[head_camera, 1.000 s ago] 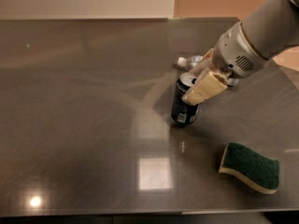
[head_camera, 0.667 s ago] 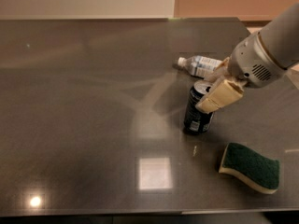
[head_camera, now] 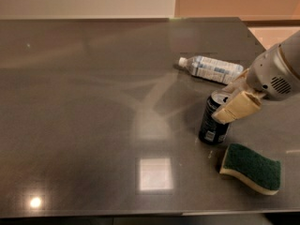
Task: Move pepsi can near sponge
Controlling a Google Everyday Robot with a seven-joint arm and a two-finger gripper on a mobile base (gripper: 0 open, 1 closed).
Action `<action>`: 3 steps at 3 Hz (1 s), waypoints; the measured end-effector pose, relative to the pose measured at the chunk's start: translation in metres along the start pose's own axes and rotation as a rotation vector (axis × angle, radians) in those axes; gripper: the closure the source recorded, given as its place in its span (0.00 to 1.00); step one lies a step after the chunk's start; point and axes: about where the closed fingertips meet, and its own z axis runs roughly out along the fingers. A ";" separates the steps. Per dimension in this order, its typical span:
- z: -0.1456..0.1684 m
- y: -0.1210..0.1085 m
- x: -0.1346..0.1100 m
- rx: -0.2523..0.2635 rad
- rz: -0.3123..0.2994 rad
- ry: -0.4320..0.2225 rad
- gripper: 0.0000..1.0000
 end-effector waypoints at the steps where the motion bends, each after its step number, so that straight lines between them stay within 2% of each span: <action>1: -0.006 0.000 0.011 0.021 0.029 0.005 0.60; 3: -0.006 0.002 0.009 0.023 0.025 0.006 0.13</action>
Offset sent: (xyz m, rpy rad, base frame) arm -0.0051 -0.0101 -0.0011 -0.0045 -0.0002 -0.0333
